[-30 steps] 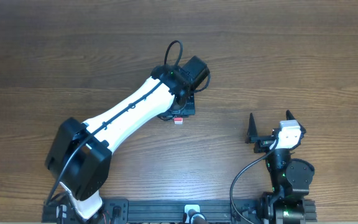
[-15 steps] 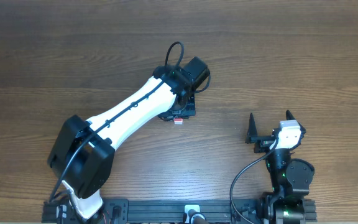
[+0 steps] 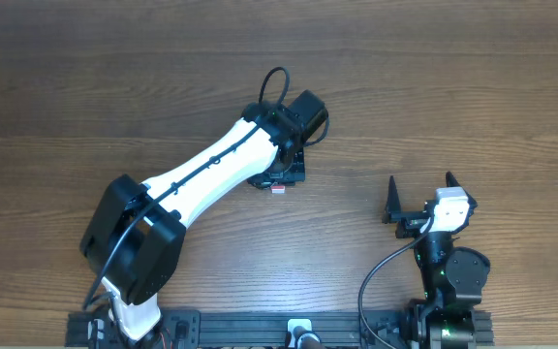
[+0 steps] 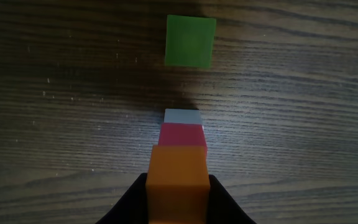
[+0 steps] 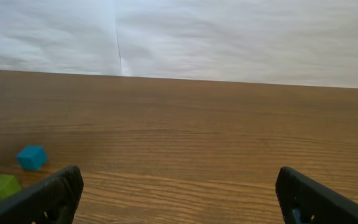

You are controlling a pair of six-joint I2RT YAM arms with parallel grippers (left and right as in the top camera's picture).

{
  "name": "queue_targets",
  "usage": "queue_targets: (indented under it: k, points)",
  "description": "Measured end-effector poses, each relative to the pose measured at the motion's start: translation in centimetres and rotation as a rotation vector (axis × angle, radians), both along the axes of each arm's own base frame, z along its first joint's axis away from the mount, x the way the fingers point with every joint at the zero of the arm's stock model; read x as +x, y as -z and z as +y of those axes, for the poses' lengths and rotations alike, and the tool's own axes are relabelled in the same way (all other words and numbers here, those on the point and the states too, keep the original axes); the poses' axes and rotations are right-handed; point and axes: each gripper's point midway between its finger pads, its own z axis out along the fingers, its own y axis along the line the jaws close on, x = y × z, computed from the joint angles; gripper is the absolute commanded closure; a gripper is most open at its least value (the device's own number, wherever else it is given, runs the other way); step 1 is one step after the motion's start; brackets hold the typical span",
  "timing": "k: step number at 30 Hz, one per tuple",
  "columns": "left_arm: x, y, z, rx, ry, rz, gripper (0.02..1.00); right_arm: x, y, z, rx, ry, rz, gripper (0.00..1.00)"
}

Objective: Stack Cubes

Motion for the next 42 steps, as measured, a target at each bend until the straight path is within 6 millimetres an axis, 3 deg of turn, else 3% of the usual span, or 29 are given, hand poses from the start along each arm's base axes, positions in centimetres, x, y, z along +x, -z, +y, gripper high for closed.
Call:
queue_targets:
  k: [4, 10, 14, 15, 16, 25, 29, 34, 36, 38, 40, 42]
  points:
    - [0.0, 0.1, 0.0, 0.002, 0.004, 0.003, 0.632, 0.0, 0.0, 0.0, 0.0, 0.0, 0.0, 0.007]
    - [0.0, 0.1, 0.0, 0.001, 0.008, 0.004, 0.603, 0.0, 0.0, 0.0, 0.0, 0.0, 0.0, 0.007]
    - [0.0, 0.1, -0.1, -0.003, 0.01, 0.001, 0.351, 0.0, 0.0, 0.0, 0.0, 0.0, 0.0, 0.009]
    - [0.1, 0.1, -0.2, -0.007, 0.014, -0.001, 0.11, 0.0, 0.0, 0.0, 0.001, 0.0, 0.0, 0.009]
    - [0.2, 0.1, -0.3, -0.011, 0.013, -0.004, 0.02, 0.0, 0.0, 0.0, 0.001, 0.0, 0.0, 0.007]
    - [1.5, 0.0, -0.2, -0.031, 0.017, -0.038, 0.018, 0.0, 0.0, 0.0, 0.001, 0.0, 0.0, 0.007]
    - [2.3, -1.6, 2.4, -0.011, -0.019, -0.051, 0.02, 0.0, 0.0, 0.0, 0.0, 0.0, 0.0, 0.007]
    - [4.7, -7.6, 8.3, 0.001, -0.138, -0.194, 0.018, 0.0, 0.0, 0.0, 0.0, 0.0, 0.0, 0.009]
    - [5.3, -11.2, 12.7, 0.007, -0.224, -0.269, 0.018, 0.0, 0.0, 0.0, 0.0, 0.0, 0.0, 0.007]
    - [5.3, -13.0, 15.4, 0.02, -0.265, -0.306, 0.018, 0.0, 0.0, 0.0, 0.001, 0.0, 0.0, 0.007]
    - [5.2, -15.4, 19.3, 0.039, -0.326, -0.37, 0.018, 0.0, 0.0, 0.0, 0.0, 0.0, 0.0, 0.007]
    - [4.9, -16.9, 21.4, 0.045, -0.353, -0.417, 0.018, 0.0, 0.0, 0.0, 0.0, 0.0, 0.0, 0.007]
